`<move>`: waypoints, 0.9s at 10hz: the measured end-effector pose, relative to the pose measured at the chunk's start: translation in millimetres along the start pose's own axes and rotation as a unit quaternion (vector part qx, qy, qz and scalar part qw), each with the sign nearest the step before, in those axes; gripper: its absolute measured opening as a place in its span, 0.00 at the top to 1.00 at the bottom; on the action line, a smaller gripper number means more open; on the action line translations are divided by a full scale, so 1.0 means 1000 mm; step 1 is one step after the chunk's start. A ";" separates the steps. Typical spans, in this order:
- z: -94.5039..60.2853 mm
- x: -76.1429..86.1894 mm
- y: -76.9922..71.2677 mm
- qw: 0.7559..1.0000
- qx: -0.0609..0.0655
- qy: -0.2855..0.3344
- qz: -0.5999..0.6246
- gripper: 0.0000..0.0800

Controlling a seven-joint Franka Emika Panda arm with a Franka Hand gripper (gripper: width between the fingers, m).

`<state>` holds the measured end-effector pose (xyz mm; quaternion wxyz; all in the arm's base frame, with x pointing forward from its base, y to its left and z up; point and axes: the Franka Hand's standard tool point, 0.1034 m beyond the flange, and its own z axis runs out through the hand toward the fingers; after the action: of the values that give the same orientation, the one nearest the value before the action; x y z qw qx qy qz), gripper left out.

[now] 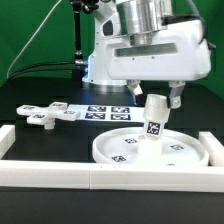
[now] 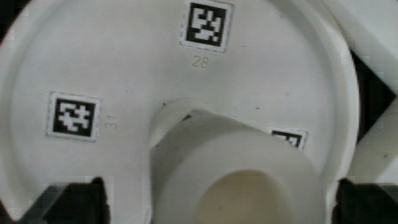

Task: Assemble round table

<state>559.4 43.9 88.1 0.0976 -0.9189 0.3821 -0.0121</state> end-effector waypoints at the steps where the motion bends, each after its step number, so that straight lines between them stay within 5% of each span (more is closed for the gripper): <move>1: 0.000 0.000 0.000 0.999 0.000 0.000 -0.038 0.19; 4: 0.000 0.000 0.000 0.990 -0.001 0.000 -0.144 0.19; 7: -0.002 -0.003 -0.009 0.949 -0.032 0.012 -0.315 0.19; 9: 0.001 -0.004 -0.011 0.915 -0.037 0.011 -0.401 0.19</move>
Offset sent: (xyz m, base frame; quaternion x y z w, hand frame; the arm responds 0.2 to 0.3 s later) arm 0.0000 0.0000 0.0000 0.0000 0.0000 -0.1938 0.9810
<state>564.1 54.5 89.1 0.0468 -0.9977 -0.0174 -0.0460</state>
